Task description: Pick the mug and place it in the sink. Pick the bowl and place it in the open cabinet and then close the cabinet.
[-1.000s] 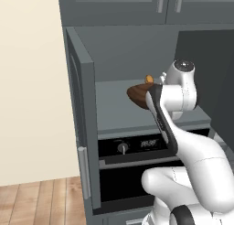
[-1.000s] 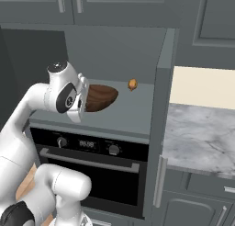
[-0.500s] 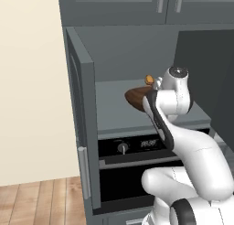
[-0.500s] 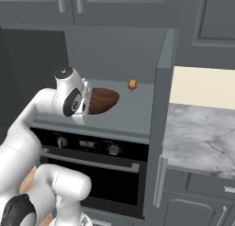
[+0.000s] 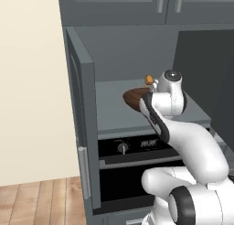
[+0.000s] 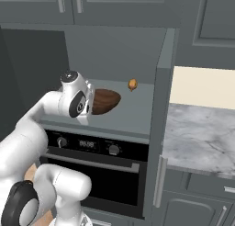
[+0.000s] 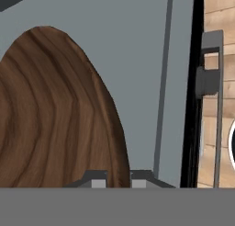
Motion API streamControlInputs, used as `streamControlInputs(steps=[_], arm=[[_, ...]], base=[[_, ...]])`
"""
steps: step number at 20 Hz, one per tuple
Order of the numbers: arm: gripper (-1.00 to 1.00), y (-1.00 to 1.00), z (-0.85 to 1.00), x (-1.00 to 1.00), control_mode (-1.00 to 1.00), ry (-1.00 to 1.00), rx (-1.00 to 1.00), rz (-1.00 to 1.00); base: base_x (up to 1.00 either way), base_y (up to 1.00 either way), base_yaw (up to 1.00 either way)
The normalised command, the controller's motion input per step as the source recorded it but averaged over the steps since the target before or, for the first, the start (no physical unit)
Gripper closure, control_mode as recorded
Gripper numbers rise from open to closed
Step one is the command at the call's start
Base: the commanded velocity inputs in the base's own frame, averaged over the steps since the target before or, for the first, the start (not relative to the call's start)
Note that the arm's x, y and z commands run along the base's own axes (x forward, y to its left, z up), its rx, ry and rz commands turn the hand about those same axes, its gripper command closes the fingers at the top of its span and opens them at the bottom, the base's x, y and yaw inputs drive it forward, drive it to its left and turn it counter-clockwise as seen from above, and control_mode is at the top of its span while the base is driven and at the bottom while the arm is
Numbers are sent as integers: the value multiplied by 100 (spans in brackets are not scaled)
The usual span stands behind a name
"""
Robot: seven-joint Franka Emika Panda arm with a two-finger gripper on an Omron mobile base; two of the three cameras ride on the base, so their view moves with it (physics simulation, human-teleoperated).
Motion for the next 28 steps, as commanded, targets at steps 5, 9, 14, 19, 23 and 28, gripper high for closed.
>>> streamControlInputs(steps=[5,9,14,19,23,28], arm=[[100,0,-19,26,-100,0,0,1],[100,0,-22,19,-100,2,0,2],[100,0,-22,20,-100,0,0,1],[100,0,-24,20,-100,0,0,1],[100,0,-29,24,-100,0,0,0],[-100,0,-17,8,-100,0,0,0]], base=[[0,0,0],[0,0,0],[0,0,0],[0,0,0],[0,0,0],[0,0,0]])
